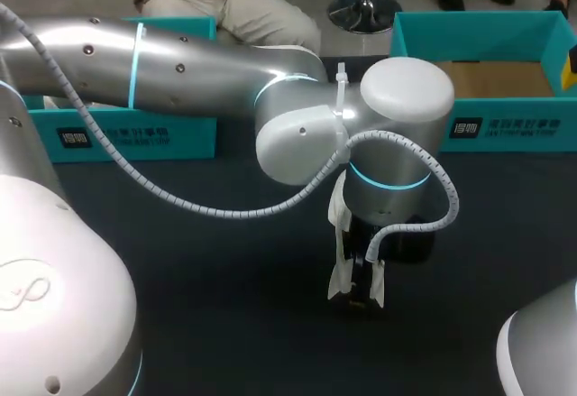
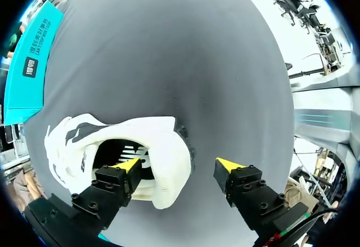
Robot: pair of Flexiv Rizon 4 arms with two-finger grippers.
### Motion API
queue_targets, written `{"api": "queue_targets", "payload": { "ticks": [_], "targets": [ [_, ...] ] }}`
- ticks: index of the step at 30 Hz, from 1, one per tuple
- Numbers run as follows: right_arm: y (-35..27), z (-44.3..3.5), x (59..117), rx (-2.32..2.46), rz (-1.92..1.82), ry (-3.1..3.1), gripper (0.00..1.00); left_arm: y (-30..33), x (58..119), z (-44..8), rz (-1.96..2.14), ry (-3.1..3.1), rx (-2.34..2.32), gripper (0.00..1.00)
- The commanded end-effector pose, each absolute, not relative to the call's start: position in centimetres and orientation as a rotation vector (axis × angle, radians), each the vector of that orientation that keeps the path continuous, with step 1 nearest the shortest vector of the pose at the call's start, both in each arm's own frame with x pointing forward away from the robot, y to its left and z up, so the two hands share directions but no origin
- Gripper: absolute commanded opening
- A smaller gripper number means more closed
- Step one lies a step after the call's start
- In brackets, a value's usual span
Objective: Take the shoe out of the shoebox, open the shoe tongue, remove and reinsert the insole, then place the shoe into the shoebox
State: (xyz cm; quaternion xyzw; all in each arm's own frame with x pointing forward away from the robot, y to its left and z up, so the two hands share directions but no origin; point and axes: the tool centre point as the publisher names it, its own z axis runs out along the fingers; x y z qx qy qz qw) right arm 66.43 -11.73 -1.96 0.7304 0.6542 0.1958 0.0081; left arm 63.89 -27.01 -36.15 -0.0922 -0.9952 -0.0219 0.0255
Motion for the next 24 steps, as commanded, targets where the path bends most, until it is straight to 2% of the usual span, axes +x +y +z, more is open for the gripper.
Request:
{"api": "queue_targets", "payload": {
  "ticks": [1, 2, 4, 5, 15, 24],
  "targets": [
    [-11.7, -1.8, 66.6, 2.287, 0.606, 2.047, 1.0, -27.0, 63.8, -36.6, -0.075, -3.082, -0.27, 0.27],
    [-11.7, -1.8, 66.6, 2.287, 0.606, 2.047, 1.0, -27.0, 63.8, -36.7, -0.077, -3.083, -0.269, 0.22],
    [-11.7, -1.8, 66.6, 2.287, 0.606, 2.047, 1.0, -26.9, 63.8, -36.8, -0.08, -3.083, -0.26, 0.04],
    [-11.7, -1.8, 66.6, 2.287, 0.606, 2.047, 1.0, -26.9, 63.8, -36.8, -0.081, -3.082, -0.259, 0.0],
    [-11.7, -1.8, 66.6, 2.287, 0.606, 2.047, 1.0, -26.8, 63.4, -36.9, -0.051, -3.066, -0.251, 0.0],
    [-11.7, -1.8, 66.6, 2.287, 0.606, 2.047, 1.0, -26.3, 63.0, -34.8, -0.012, -3.076, -0.258, 0.0]
  ]
}}
